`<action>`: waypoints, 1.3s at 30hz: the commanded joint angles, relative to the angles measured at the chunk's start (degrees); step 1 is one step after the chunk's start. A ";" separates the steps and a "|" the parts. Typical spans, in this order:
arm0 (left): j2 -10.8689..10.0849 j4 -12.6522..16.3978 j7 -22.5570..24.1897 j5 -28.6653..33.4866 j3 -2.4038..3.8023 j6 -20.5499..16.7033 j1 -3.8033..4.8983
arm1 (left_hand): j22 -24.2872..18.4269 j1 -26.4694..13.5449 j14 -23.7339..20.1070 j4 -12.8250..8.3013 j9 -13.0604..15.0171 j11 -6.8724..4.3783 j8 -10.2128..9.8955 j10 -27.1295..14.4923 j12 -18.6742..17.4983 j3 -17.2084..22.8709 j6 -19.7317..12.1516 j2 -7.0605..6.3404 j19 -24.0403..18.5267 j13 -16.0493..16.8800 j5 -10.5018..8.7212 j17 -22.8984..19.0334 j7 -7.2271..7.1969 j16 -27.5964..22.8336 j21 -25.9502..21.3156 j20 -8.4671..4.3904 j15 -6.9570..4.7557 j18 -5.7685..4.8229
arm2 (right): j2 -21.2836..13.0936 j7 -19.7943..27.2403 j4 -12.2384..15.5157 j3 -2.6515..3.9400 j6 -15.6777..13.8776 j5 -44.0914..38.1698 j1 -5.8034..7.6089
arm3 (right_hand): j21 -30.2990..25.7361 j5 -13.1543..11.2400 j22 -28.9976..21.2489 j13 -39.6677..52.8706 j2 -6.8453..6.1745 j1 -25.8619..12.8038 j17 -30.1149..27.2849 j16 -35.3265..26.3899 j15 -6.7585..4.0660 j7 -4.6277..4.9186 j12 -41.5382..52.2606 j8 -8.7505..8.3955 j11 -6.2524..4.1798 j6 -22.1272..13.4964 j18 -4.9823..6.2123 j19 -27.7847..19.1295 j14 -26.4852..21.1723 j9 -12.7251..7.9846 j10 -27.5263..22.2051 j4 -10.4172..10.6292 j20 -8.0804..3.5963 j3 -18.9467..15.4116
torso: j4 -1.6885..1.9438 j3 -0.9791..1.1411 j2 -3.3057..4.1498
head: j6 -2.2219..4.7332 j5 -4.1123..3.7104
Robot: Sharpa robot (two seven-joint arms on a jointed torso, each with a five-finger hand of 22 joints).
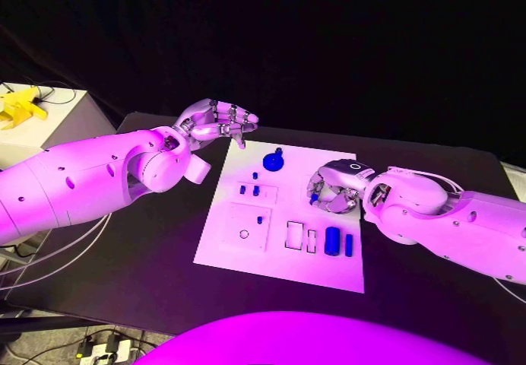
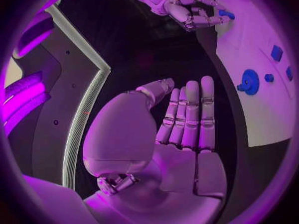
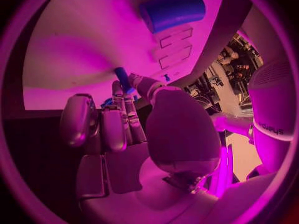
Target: Assemble the parts on the task board
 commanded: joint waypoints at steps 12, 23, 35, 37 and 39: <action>0.17 -0.14 0.14 0.37 0.02 0.98 -0.03 | -0.08 0.49 -0.48 -0.09 0.04 0.12 0.40 -0.48 -0.11 -0.29 -0.27 0.27 0.17 -0.09 0.11 -0.08 0.13 -0.33 -0.35 0.02 0.05 0.89 | -1.73 -3.81 3.68 0.25 -11.14 1.76 -0.23 | 5.61 -1.04 4.58 0.97 2.32 1.83 0.67 0.74 -1.33 -0.93 -0.65 2.89 -1.46 1.84 -1.91 2.24 1.44 2.82 5.55 -1.98 -1.30 3.98 | -0.07 -0.04 -0.14 | 0.02 0.17; 0.51 -0.50 0.14 0.42 -0.02 1.05 -0.07 | -0.09 0.52 -0.48 -0.09 0.05 0.11 0.45 -0.49 -0.09 -0.30 -0.24 0.31 0.18 -0.11 0.11 -0.09 0.12 -0.33 -0.36 0.03 0.05 0.90 | -2.35 -2.69 10.99 1.26 -14.34 3.79 0.45 | 5.83 -0.88 4.76 1.02 2.20 1.76 0.71 0.78 -1.38 -0.94 -1.03 3.09 -1.49 1.74 -1.95 2.26 1.47 3.18 5.82 -2.23 -1.39 4.43 | -0.18 0.02 -0.03 | 0.02 1.28; 1.56 -0.89 0.11 0.65 -0.07 1.17 -0.09 | -0.09 0.52 -0.48 -0.09 0.05 0.11 0.45 -0.49 -0.09 -0.30 -0.24 0.31 0.18 -0.11 0.11 -0.09 0.12 -0.33 -0.36 0.03 0.05 0.90 | 7.60 -1.24 8.34 0.09 -11.70 2.03 -1.62 | 5.44 -0.66 4.60 1.04 2.20 1.69 0.30 0.59 -1.37 -0.87 -1.36 3.16 -1.44 1.56 -1.88 2.16 1.38 3.41 5.90 -2.38 -1.42 4.76 | 0.27 -0.09 -0.09 | 0.02 3.04; 1.64 -0.93 0.11 0.68 -0.08 1.16 -0.09 | -0.09 0.52 -0.48 -0.09 0.05 0.11 0.45 -0.49 -0.09 -0.30 -0.24 0.31 0.18 -0.11 0.11 -0.09 0.12 -0.33 -0.36 0.03 0.05 0.90 | 8.99 -1.13 7.43 -0.10 -10.93 1.71 -2.15 | 5.35 -0.64 4.56 1.04 2.20 1.68 0.23 0.56 -1.36 -0.86 -1.40 3.16 -1.44 1.53 -1.87 2.14 1.37 3.43 5.90 -2.39 -1.43 4.79 | 0.25 -0.12 -0.07 | 0.02 3.37; 1.69 -0.96 0.12 0.69 -0.09 1.15 -0.09 | -0.09 0.52 -0.48 -0.09 0.05 0.11 0.45 -0.49 -0.09 -0.30 -0.24 0.31 0.18 -0.11 0.11 -0.09 0.12 -0.33 -0.36 0.03 0.05 0.90 | 9.99 -1.03 6.67 -0.25 -10.39 1.55 -2.57 | 5.30 -0.63 4.54 1.04 2.20 1.67 0.17 0.53 -1.36 -0.86 -1.43 3.17 -1.43 1.52 -1.86 2.13 1.35 3.45 5.89 -2.40 -1.43 4.81 | 0.28 -0.17 -0.10 | 0.02 3.50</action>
